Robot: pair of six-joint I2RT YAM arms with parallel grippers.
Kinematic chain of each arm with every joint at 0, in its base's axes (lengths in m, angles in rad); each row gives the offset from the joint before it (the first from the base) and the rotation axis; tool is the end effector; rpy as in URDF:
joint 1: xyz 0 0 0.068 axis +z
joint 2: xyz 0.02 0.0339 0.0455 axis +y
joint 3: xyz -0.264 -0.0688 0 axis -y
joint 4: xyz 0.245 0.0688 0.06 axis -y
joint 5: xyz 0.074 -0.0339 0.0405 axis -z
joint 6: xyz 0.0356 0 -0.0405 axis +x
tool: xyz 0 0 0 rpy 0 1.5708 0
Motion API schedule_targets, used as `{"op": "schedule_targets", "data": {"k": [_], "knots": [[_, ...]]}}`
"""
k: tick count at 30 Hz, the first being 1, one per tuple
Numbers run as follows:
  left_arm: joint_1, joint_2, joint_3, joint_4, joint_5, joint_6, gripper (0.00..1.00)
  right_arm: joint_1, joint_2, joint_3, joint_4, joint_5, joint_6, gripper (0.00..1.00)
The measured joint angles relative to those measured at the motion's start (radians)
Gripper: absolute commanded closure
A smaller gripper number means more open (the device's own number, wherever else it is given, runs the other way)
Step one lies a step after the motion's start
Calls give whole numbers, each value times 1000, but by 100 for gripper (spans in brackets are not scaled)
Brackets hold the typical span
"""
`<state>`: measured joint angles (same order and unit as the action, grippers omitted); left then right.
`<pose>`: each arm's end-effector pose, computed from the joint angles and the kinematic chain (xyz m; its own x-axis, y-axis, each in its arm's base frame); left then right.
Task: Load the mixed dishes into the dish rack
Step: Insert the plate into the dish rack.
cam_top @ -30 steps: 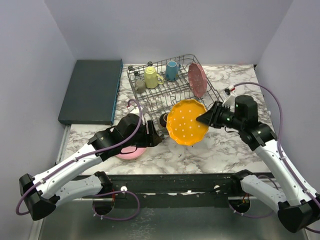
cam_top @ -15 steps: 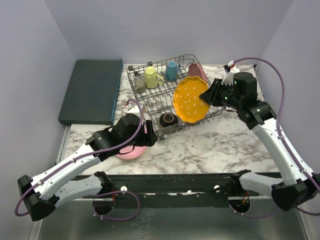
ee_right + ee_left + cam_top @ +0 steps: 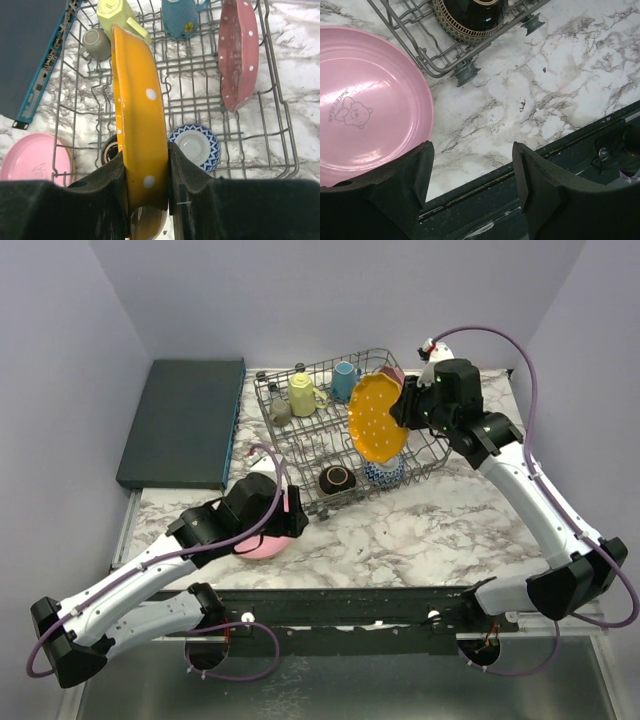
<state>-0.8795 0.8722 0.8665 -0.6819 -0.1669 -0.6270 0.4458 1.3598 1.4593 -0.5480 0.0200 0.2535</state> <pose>0.1192 -0.1348 0.3050 -0.7254 -0.0309 -0.6876 0.3115 0.8761 -0.3680 0.2722 0.1293 0.4082 -0.4828 0.0472 -0.8745 -0.3035 0.9277 0.2176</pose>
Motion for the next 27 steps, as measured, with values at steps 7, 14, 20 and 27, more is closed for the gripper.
{"op": "schedule_targets", "data": {"k": [7, 14, 20, 27], "knots": [[0, -53, -11, -6, -3, 10, 28, 58, 73, 41, 55, 119, -79, 100], [0, -102, -18, -8, -22, 29, 27, 73, 199, 127, 80, 220, -148, 100], [0, -106, -33, -8, -26, 38, 26, 76, 280, 172, 98, 298, -184, 100], [0, -122, -38, -7, -26, 41, 26, 77, 335, 192, 134, 346, -207, 100]]}}
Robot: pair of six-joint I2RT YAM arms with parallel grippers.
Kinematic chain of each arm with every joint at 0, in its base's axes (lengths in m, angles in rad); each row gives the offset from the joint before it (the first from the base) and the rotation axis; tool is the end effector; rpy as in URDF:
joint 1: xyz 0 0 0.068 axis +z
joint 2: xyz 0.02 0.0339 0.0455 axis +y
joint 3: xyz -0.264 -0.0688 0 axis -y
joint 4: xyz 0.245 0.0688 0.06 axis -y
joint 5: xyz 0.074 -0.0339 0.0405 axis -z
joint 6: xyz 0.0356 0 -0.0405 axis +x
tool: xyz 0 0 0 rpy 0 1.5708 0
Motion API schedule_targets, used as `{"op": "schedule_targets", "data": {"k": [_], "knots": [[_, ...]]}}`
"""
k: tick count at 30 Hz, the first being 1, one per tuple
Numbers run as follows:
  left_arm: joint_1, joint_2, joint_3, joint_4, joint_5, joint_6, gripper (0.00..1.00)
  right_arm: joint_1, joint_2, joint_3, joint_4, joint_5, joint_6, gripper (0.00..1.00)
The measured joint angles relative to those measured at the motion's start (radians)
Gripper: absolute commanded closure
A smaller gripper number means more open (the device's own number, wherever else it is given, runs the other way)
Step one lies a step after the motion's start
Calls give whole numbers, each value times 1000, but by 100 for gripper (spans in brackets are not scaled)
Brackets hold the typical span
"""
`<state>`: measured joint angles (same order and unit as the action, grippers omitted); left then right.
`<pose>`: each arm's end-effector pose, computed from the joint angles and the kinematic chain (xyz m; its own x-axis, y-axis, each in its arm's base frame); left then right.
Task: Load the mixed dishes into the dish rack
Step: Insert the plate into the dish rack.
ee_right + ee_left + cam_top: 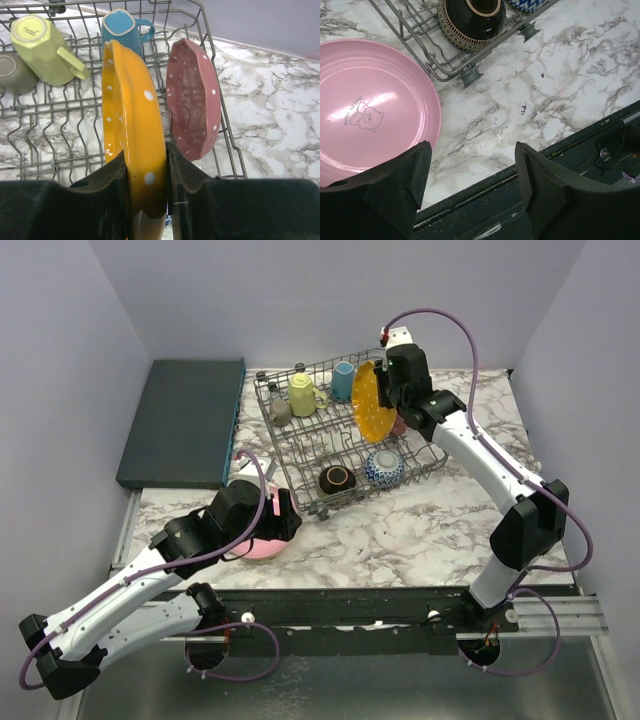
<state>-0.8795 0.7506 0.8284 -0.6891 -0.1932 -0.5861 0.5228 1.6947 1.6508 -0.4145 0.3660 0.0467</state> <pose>0.1046 -0.1156 0.3099 -0.6676 -0.0447 -0.7432 0.3440 0.8667 -0.3611 0.3496 0.1868 0.3772 -0.3918 -0.1755 -0.9032 -0.1701 0.9785 -0.1163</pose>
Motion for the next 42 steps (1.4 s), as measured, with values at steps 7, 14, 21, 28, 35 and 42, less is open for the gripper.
{"op": "schedule_targets", "data": {"k": [7, 14, 21, 28, 35, 42], "knots": [[0, 0, -1, 0, 0, 0, 26, 0, 60, 24, 54, 54, -58, 100], [0, 3, -1, 0, -2, 1, 26, 0, 113, 28, 120, 106, -135, 100], [0, 7, -1, 0, -3, 1, 26, 0, 161, 31, 187, 138, -206, 100], [0, 10, -1, 0, -6, 1, 26, 0, 212, 47, 227, 154, -264, 100], [0, 12, -1, 0, -10, 2, 26, 0, 251, 55, 263, 169, -303, 100], [0, 18, -1, 0, -10, 2, 26, 0, 280, 58, 293, 176, -320, 100]]}}
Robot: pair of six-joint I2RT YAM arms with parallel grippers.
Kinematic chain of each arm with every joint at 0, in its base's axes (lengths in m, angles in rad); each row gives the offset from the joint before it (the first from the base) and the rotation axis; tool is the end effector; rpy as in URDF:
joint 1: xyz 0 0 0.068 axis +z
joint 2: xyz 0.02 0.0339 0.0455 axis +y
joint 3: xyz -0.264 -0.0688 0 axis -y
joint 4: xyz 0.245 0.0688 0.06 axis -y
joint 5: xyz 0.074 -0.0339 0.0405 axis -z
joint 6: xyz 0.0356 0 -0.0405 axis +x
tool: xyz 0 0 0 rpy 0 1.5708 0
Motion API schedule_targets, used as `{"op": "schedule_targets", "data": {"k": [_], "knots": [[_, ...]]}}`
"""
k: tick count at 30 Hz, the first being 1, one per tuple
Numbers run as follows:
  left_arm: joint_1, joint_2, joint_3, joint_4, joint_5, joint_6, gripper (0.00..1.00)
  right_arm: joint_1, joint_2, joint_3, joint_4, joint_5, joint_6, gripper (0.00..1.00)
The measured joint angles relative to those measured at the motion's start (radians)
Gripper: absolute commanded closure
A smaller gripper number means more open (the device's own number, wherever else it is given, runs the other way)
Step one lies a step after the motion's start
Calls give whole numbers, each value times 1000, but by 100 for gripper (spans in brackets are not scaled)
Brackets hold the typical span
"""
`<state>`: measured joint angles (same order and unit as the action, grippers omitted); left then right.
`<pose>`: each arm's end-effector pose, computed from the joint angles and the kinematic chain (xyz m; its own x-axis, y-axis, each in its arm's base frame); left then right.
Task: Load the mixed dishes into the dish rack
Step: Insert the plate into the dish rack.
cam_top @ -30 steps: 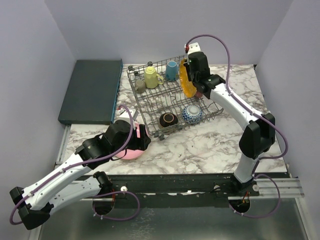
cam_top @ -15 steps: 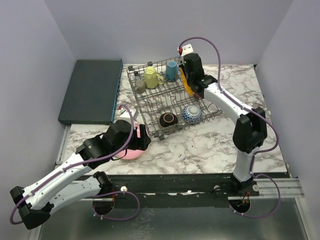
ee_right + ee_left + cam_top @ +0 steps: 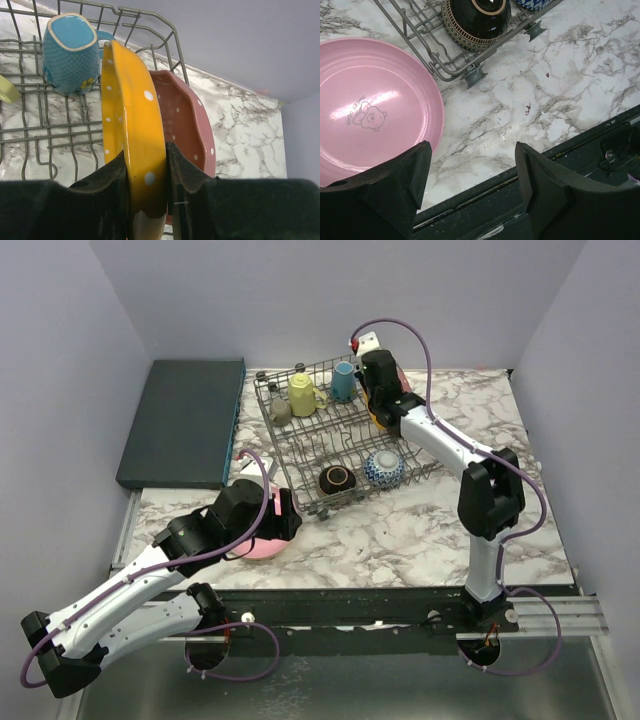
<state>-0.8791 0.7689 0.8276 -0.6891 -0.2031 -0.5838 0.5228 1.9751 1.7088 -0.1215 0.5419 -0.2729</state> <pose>0.1071 -0.1181 0.3072 -0.6722 -0.0347 -0.7395 0.3354 0.8762 -0.3460 0.4188 0.2201 0.3101 -0.3117 -0.4461 -0.8389 -0.1019 0.8935 -0.4373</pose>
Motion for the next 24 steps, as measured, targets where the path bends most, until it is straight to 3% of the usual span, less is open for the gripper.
{"op": "schedule_targets", "data": {"k": [24], "knots": [[10, 10, 0, 0, 0, 2, 26, 0, 26, 0, -44, -19, 25, 100]]}}
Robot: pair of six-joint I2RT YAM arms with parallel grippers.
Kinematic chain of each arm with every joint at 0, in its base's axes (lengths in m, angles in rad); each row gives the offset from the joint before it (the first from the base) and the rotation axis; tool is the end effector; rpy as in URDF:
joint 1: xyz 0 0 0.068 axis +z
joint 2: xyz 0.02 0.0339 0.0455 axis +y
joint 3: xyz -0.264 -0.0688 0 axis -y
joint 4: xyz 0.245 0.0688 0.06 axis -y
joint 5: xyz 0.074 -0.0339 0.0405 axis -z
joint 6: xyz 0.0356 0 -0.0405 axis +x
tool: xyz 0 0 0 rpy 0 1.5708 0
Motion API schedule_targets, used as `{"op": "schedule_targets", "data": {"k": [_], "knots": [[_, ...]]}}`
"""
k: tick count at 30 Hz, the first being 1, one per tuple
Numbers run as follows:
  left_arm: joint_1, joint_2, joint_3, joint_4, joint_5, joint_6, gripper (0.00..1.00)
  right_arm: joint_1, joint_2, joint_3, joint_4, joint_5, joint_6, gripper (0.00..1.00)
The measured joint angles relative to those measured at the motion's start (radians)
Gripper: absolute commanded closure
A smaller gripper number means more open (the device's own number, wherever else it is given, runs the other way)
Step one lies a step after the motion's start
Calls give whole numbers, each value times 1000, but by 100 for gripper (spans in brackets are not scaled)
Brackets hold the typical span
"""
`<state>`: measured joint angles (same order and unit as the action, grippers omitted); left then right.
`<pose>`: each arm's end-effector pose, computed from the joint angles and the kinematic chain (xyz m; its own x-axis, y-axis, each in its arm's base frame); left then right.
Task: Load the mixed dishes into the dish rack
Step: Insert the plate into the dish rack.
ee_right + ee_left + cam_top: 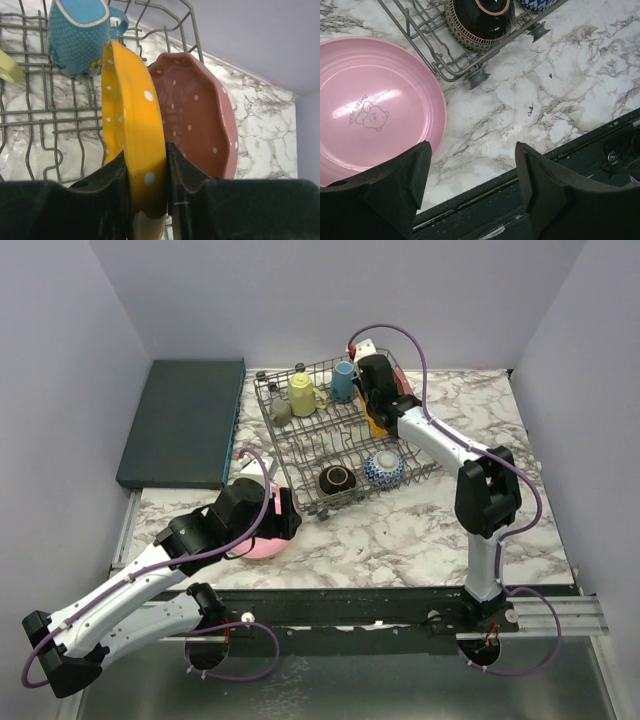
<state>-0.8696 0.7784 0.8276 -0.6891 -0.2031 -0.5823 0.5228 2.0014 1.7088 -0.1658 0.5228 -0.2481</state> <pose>0.1094 -0.1185 0.3058 -0.6759 -0.0344 -0.7362 0.3260 0.8819 -0.3405 0.4214 0.2223 0.2938 -0.3607 -0.4534 -0.8150 -0.1374 0.8902 -0.4344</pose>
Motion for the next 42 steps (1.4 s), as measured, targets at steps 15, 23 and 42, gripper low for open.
{"op": "schedule_targets", "data": {"k": [15, 23, 42], "knots": [[11, 11, 0, 0, 0, 0, 26, -1, 20, 0, -31, -16, 29, 100], [13, 15, 0, 0, 0, 0, 26, -8, 35, 0, -21, -18, 47, 100], [27, 33, 0, 2, 0, 4, 26, -23, 35, -11, 2, -17, 61, 96]]}}
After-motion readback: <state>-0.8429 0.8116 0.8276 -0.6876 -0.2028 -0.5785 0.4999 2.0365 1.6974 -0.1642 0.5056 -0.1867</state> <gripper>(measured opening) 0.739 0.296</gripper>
